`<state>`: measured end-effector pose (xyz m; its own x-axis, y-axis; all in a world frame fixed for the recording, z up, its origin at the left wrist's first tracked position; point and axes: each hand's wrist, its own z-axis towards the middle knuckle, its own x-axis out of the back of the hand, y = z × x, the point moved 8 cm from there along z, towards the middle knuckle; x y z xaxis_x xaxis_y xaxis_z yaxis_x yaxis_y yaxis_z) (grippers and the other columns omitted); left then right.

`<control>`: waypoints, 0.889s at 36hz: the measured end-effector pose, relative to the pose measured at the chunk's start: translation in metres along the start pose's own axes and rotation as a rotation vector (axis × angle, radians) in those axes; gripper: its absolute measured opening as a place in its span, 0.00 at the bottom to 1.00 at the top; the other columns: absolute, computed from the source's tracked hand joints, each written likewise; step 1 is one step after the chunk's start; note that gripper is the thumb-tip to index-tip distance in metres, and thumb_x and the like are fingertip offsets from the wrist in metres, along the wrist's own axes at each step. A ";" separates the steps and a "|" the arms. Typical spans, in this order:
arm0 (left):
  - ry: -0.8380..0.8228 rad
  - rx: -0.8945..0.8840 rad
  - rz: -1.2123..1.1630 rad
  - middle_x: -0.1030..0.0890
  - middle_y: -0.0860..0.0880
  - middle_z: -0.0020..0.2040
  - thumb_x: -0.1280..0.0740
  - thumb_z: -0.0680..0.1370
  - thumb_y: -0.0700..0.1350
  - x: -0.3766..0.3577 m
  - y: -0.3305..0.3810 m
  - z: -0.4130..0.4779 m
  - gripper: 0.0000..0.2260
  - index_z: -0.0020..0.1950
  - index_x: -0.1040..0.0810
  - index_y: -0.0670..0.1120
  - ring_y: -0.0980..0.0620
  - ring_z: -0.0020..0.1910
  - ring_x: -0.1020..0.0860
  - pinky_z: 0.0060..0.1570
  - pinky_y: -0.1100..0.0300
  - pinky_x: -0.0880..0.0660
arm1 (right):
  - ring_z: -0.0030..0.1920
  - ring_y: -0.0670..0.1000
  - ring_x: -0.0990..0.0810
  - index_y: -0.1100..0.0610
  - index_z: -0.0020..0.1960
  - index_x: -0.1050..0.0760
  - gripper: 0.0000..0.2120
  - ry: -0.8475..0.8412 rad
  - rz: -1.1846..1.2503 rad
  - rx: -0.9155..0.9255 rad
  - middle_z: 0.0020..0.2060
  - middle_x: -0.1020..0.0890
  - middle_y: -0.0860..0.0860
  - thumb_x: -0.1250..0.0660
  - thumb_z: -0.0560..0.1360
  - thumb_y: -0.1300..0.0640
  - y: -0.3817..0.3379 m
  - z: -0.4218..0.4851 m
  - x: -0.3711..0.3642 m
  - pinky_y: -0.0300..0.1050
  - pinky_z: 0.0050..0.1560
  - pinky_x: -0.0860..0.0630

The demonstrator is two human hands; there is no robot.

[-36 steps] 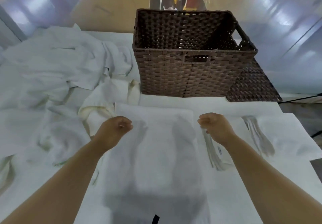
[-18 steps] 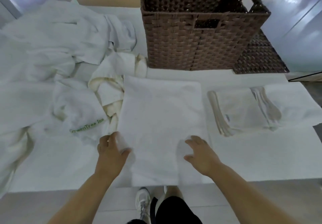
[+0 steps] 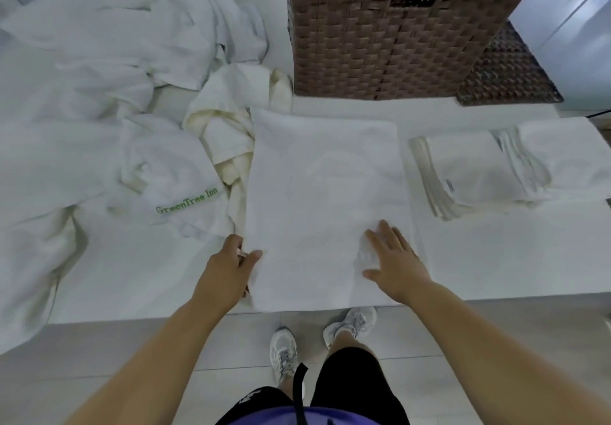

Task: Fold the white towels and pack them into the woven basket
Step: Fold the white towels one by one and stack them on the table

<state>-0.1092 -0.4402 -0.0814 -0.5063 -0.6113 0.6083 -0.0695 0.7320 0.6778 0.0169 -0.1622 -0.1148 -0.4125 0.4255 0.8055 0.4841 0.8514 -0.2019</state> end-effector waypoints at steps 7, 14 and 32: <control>0.076 -0.015 0.163 0.23 0.49 0.50 0.32 0.75 0.49 0.006 -0.002 -0.003 0.22 0.65 0.34 0.47 0.48 0.47 0.23 0.45 0.55 0.26 | 0.77 0.51 0.57 0.47 0.77 0.51 0.36 0.038 -0.009 0.012 0.77 0.59 0.47 0.35 0.77 0.46 -0.001 0.000 0.005 0.49 0.74 0.48; 0.258 -0.414 0.616 0.31 0.35 0.59 0.19 0.59 0.40 -0.010 0.040 -0.008 0.38 0.67 0.29 0.41 0.32 0.53 0.28 0.53 0.40 0.27 | 0.72 0.54 0.39 0.49 0.70 0.36 0.24 0.172 -0.127 0.100 0.74 0.41 0.49 0.36 0.76 0.45 0.000 0.001 0.020 0.51 0.65 0.32; 0.325 -0.667 0.785 0.17 0.52 0.44 0.33 0.69 0.44 -0.019 0.070 0.000 0.05 0.41 0.18 0.48 0.46 0.51 0.20 0.58 0.48 0.42 | 0.61 0.55 0.26 0.58 0.64 0.28 0.15 0.270 -0.020 0.124 0.62 0.23 0.54 0.44 0.79 0.64 0.010 0.008 0.033 0.47 0.56 0.29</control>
<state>-0.1050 -0.3779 -0.0457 0.0540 -0.1650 0.9848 0.7069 0.7029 0.0790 0.0021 -0.1369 -0.0952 -0.1925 0.3258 0.9256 0.3729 0.8968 -0.2381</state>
